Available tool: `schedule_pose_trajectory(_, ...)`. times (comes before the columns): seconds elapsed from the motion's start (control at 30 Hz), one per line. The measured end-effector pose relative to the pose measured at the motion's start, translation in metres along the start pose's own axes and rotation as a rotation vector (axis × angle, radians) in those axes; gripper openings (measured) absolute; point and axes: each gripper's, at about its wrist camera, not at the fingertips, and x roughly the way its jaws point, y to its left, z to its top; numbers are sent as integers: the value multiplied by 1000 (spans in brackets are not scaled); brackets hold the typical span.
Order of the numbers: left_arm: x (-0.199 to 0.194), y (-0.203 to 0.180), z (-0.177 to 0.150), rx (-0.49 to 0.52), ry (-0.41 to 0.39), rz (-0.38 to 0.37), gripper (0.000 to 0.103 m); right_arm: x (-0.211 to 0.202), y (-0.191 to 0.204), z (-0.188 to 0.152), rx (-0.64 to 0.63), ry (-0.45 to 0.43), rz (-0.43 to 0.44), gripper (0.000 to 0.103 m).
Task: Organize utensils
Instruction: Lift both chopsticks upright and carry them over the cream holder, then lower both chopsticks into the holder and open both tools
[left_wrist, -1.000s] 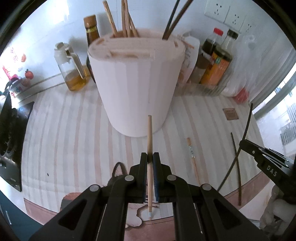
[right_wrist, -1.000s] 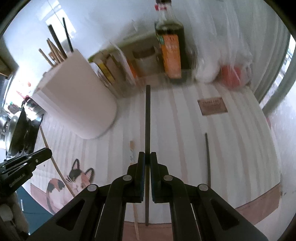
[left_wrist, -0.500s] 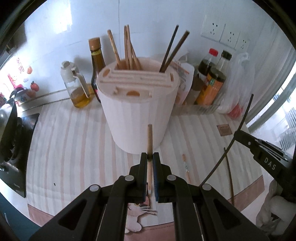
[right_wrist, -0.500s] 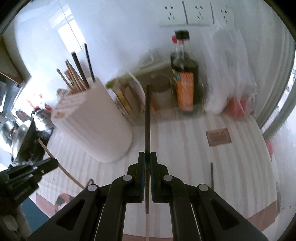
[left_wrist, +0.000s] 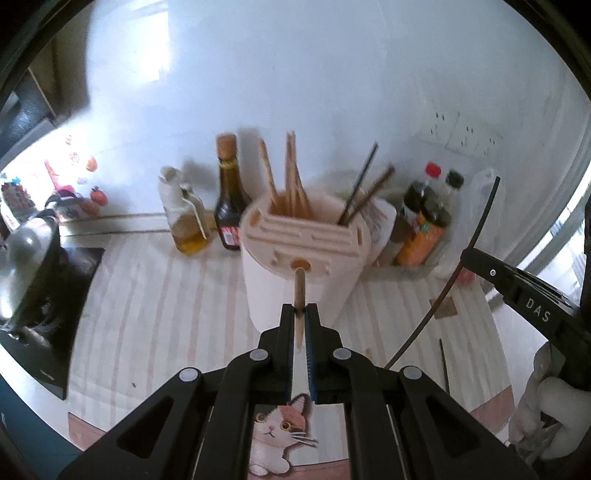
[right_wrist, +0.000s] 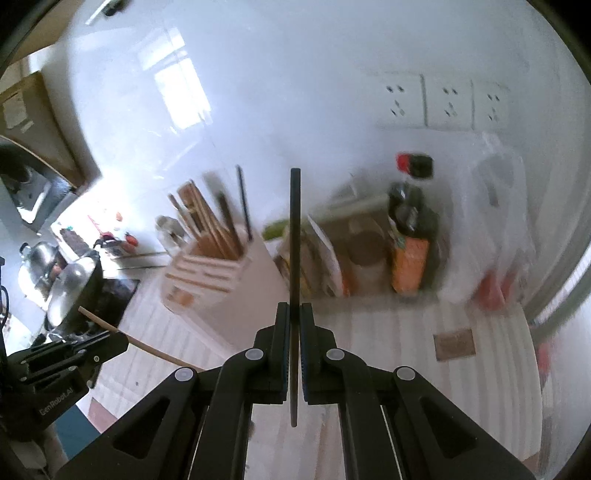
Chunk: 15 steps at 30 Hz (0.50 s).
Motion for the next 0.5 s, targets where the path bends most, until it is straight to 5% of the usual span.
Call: schedule_pose_trajectory(0.5,-75,22,52,-67,-164,48,3,-37,64,73,-100,-111,184,5)
